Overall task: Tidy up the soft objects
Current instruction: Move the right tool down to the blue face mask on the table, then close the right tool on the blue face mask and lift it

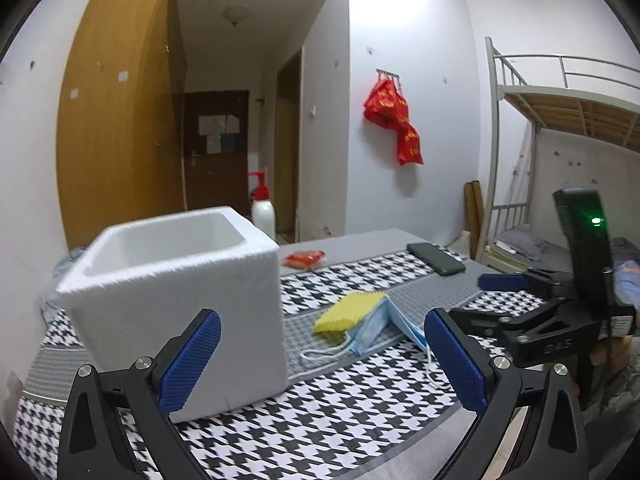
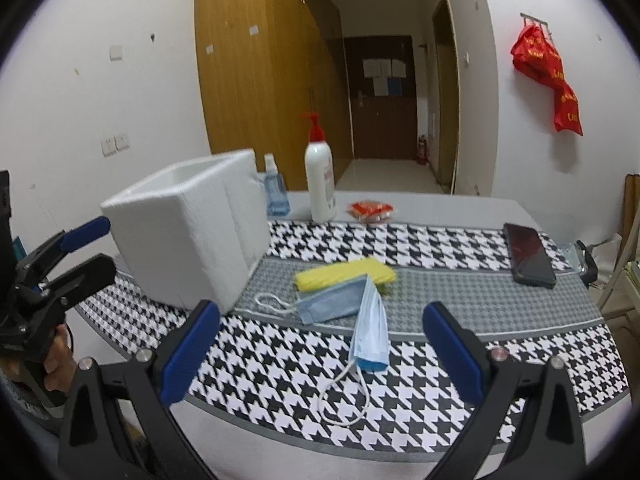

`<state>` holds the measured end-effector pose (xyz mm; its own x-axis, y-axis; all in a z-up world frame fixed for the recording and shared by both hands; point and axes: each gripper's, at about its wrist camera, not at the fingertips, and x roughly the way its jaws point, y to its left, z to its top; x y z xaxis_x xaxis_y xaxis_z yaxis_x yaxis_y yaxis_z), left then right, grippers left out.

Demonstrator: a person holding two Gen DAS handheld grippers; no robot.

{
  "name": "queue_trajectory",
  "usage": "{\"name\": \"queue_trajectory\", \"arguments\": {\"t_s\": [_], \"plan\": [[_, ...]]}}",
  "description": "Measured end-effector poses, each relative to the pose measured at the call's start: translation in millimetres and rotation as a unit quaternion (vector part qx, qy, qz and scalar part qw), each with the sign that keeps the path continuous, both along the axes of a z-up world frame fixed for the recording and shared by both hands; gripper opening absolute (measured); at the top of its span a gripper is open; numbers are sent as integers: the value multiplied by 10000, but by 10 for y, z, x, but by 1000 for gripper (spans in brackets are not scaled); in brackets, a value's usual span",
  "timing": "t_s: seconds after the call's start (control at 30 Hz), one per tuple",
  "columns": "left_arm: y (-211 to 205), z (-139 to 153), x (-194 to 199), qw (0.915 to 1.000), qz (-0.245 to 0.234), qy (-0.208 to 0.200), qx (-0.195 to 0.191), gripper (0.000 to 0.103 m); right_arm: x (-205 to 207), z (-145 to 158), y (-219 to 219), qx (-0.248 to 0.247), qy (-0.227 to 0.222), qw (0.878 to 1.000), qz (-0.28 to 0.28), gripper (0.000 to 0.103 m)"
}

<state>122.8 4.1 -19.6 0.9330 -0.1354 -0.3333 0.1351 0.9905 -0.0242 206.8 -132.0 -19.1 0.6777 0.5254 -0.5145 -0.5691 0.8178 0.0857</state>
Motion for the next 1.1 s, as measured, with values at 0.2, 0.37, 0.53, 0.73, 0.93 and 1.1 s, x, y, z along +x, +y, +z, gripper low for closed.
{"name": "queue_trajectory", "arguments": {"t_s": [0.2, 0.37, 0.53, 0.73, 0.93, 1.1], "plan": [[-6, -122, 115, 9992, -212, 298, -155, 102, 206, -256, 87, -238, 423, 9988, 18, 100], [10, -178, 204, 9985, -146, 485, -227, 102, 369, -380, 131, -401, 635, 9972, 34, 96], [-11, -214, 231, 9982, -193, 523, -231, 102, 513, -466, 178, -520, 809, 9953, 93, 89], [-43, -248, 305, 9971, -205, 700, -223, 102, 624, -600, 233, -674, 1059, 9919, 201, 78], [-40, -214, 324, 9965, -240, 738, -306, 102, 709, -648, 241, -779, 1153, 9901, 179, 76], [-81, -224, 351, 9957, -252, 839, -292, 102, 842, -747, 238, -838, 1404, 9864, 142, 66]]}}
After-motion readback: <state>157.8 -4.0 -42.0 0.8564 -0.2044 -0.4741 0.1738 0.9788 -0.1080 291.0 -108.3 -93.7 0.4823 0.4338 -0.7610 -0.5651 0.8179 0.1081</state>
